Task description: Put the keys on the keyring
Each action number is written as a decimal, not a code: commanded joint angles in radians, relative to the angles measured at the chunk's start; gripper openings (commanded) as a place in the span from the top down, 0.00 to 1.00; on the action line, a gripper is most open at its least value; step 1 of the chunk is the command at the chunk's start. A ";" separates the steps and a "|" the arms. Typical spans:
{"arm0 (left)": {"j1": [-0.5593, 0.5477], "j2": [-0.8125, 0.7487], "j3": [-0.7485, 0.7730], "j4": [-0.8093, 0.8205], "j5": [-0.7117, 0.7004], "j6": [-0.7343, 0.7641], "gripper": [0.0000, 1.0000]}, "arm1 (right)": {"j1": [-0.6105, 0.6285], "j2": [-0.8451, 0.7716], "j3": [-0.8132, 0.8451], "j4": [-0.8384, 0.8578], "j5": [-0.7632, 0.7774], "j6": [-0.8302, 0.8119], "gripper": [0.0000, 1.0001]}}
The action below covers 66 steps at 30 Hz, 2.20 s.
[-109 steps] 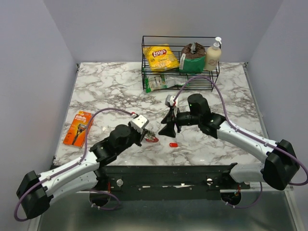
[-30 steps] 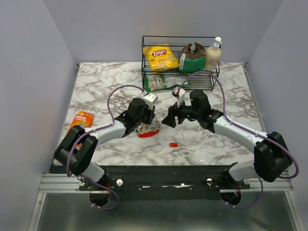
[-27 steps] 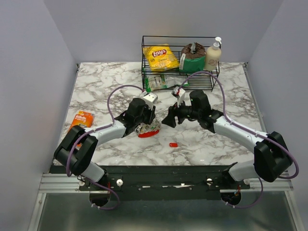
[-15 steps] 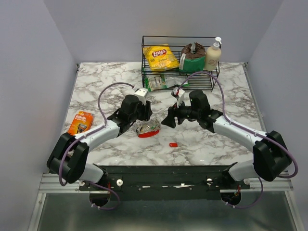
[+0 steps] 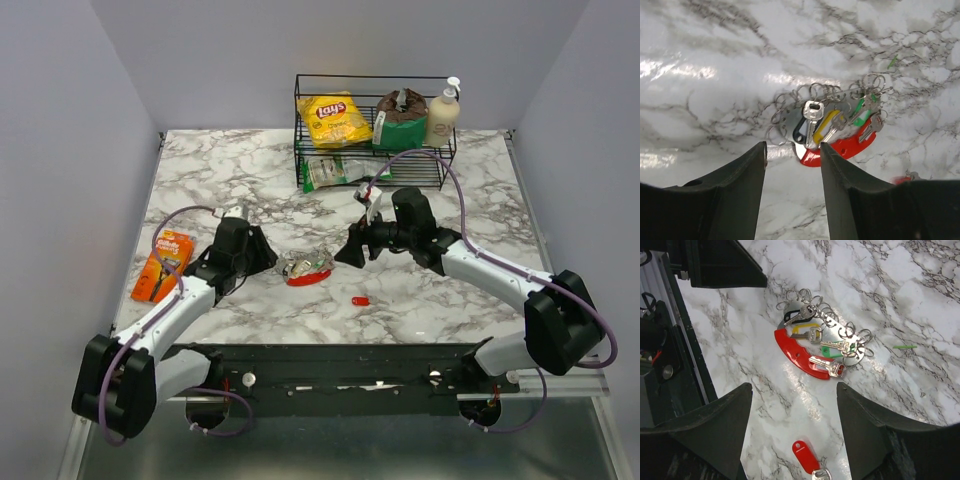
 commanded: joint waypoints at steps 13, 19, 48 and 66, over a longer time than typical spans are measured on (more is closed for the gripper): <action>0.167 -0.050 -0.212 0.027 0.125 -0.332 0.60 | -0.003 0.009 0.019 0.010 -0.048 -0.008 0.23; 0.162 0.024 -0.141 0.017 0.111 -0.207 0.56 | -0.003 0.029 0.035 0.008 -0.065 0.009 0.23; -0.299 0.386 0.246 -0.306 -0.410 0.222 0.53 | -0.025 0.105 0.100 -0.068 0.001 0.115 0.23; -0.315 0.538 0.362 -0.352 -0.415 0.296 0.62 | -0.042 0.090 0.088 -0.074 -0.009 0.103 0.23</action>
